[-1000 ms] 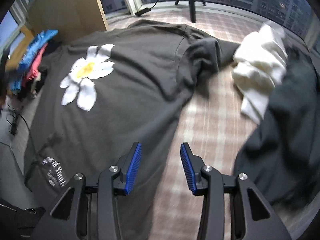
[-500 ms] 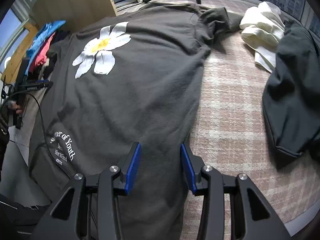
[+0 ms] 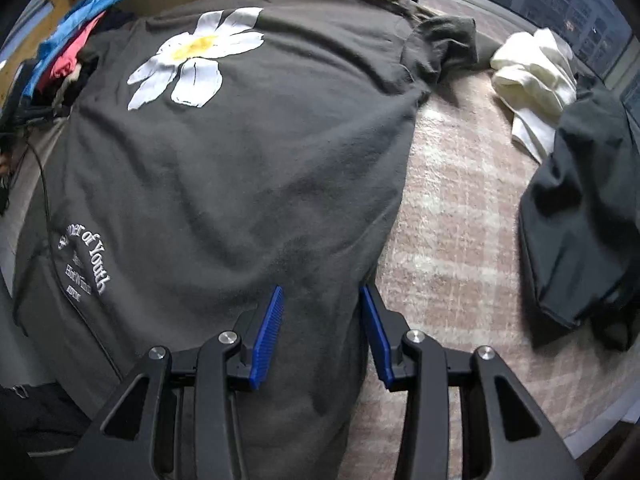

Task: Fold clothes
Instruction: 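Grasp the shirt hem at the table edge with both grippers and pull it taut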

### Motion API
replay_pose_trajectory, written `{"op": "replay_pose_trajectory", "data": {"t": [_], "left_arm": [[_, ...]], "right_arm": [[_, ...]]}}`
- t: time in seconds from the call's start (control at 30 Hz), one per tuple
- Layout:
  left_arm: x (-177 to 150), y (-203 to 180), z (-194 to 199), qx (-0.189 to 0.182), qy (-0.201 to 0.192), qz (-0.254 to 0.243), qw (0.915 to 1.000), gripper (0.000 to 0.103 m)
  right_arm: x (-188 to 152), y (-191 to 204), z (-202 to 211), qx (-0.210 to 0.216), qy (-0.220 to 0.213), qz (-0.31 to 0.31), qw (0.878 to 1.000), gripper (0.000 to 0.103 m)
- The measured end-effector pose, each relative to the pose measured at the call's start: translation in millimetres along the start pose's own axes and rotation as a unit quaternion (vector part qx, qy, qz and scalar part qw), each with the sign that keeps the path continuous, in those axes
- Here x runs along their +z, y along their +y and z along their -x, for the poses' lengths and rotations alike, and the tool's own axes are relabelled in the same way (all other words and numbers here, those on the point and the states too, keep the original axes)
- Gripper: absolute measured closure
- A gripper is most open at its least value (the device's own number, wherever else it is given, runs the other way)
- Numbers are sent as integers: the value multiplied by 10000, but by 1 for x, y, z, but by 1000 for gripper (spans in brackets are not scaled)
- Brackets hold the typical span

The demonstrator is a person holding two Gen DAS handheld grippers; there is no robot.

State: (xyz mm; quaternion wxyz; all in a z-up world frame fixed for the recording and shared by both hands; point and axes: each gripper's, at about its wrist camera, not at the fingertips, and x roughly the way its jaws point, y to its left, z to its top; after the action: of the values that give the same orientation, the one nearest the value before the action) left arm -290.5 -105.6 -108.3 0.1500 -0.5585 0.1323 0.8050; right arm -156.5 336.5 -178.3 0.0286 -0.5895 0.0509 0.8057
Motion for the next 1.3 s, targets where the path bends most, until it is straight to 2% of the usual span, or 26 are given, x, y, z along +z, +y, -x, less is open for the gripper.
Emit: {"op": "replay_pose_trajectory", "data": {"t": [0.07, 0.1, 0.2, 0.27, 0.33, 0.37, 0.5, 0.57, 0.63, 0.73, 0.77, 0.8, 0.9, 0.97, 1.0, 1.03, 1.1, 1.13, 1.2, 1.23, 1.27, 1.3], "left_arm": [[-15, 6, 25, -393, -107, 28, 9992, 89], [-26, 7, 37, -532, -107, -5, 9985, 85], [-70, 9, 66, -660, 77, -183, 9976, 79], [-107, 18, 90, -533, 179, -269, 9981, 78], [-113, 21, 97, -526, 131, -149, 9984, 77], [-118, 18, 94, -592, 152, -59, 9981, 72], [-133, -4, 74, -876, 247, 173, 9957, 71], [-137, -22, 58, -981, 420, 174, 9941, 71], [-140, -38, 45, -910, 479, 28, 9947, 71], [-145, -45, 39, -781, 450, 29, 9959, 73], [-145, -46, 38, -768, 398, 73, 9962, 79], [-145, -46, 36, -810, 378, 107, 9959, 101], [-149, -40, 44, -737, 356, 316, 9961, 101], [-156, -31, 62, -374, 95, 298, 9988, 100], [-160, -24, 63, -298, 69, 449, 9985, 103], [-163, -16, 64, -230, 53, 611, 9979, 103], [-166, -3, 58, 226, 189, 725, 9969, 103], [-170, 5, 64, 68, 147, 883, 9960, 102], [-178, 19, 76, -293, 48, 1213, 9922, 92], [-185, 20, 85, -543, -12, 1219, 9911, 87], [-196, 17, 95, -671, 1, 1145, 9912, 78], [-207, 11, 102, -706, 50, 1062, 9918, 76]], "right_arm": [[-5, -8, 17, 312, -214, -353, 9987, 63], [-9, -12, 29, 491, -345, -525, 9968, 63], [-29, -26, 78, 986, -594, -949, 9888, 63], [-53, -35, 123, 888, -808, -1020, 9875, 63], [-78, -46, 164, 700, -1060, -1061, 9862, 62], [-90, -50, 180, 605, -1154, -1057, 9858, 56], [-114, -21, 150, 218, -873, -544, 9945, 53], [-123, -9, 125, 349, -770, -441, 9954, 53], [-132, 7, 98, 605, -595, -314, 9959, 53], [-136, 33, 65, 357, -465, 102, 9982, 53], [-137, 39, 59, 306, -439, 174, 9984, 53], [-138, 44, 53, 265, -410, 244, 9985, 53], [-143, 53, 41, 189, -207, 453, 9986, 53], [-144, 52, 41, 170, -227, 520, 9982, 53], [-145, 52, 41, 160, -237, 553, 9981, 53], [-146, 52, 40, 151, -242, 586, 9979, 53], [-144, 53, 40, 122, -188, 661, 9976, 53], [-144, 52, 41, 119, -159, 656, 9976, 53], [-146, 43, 47, 288, -167, 396, 9987, 53], [-147, 38, 51, 377, -185, 256, 9988, 53], [-154, 30, 59, 485, -276, 67, 9984, 53], [-160, 22, 68, 594, -366, -122, 9975, 53]]}}
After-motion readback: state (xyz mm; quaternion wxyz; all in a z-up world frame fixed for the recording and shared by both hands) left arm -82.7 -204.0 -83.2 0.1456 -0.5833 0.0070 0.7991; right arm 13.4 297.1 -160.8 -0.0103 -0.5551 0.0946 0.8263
